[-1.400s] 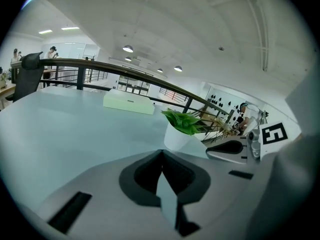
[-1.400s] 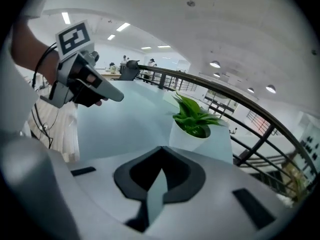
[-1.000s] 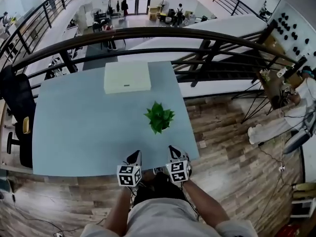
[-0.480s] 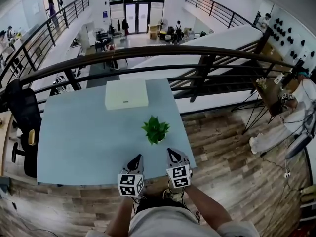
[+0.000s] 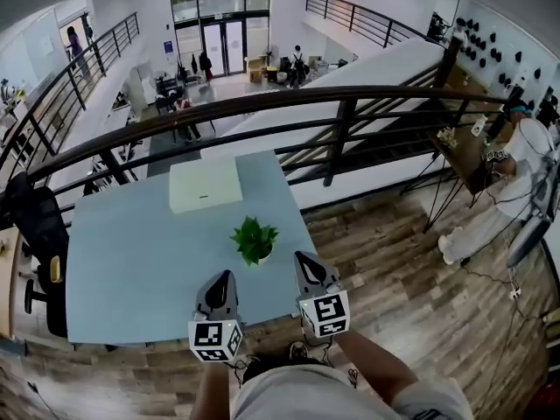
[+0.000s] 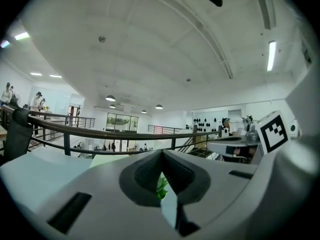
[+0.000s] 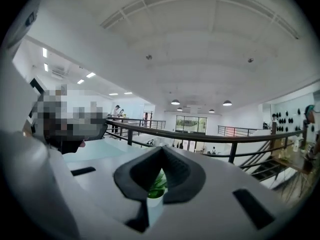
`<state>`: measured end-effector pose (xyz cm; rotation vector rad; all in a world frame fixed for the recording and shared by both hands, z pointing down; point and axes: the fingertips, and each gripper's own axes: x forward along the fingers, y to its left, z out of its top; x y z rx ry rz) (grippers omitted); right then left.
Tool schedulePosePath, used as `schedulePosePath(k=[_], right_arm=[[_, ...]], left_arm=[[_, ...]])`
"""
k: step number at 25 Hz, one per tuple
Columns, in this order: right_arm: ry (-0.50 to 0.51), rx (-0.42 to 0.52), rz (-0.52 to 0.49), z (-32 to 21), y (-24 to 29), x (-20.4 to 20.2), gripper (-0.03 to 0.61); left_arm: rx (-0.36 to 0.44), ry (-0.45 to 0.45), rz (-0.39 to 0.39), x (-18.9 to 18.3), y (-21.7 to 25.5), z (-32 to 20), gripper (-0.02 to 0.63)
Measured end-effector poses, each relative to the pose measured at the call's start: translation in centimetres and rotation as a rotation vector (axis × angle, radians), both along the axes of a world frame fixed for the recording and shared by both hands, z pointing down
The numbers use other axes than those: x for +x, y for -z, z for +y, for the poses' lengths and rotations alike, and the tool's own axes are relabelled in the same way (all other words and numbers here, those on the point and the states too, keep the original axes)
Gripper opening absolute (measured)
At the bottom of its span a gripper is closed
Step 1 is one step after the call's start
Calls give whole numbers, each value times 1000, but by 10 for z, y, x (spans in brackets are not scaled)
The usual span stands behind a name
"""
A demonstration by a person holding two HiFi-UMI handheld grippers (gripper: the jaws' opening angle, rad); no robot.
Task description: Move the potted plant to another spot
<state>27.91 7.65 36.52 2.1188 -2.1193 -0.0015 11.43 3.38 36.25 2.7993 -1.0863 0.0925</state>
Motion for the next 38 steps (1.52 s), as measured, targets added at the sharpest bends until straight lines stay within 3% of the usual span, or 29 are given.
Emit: schedulePosePath(k=[18,26,38], right_arm=[[-17,54,27,27,25,22,3],[-13,80,54,26,34,22,2],[-1,84,33,30,38,19,2]], left_arm=[[14,-16,8,25,13,27,12],[25,30,-6,5,14,16,12],[28,6,-11,18,19,31,12]])
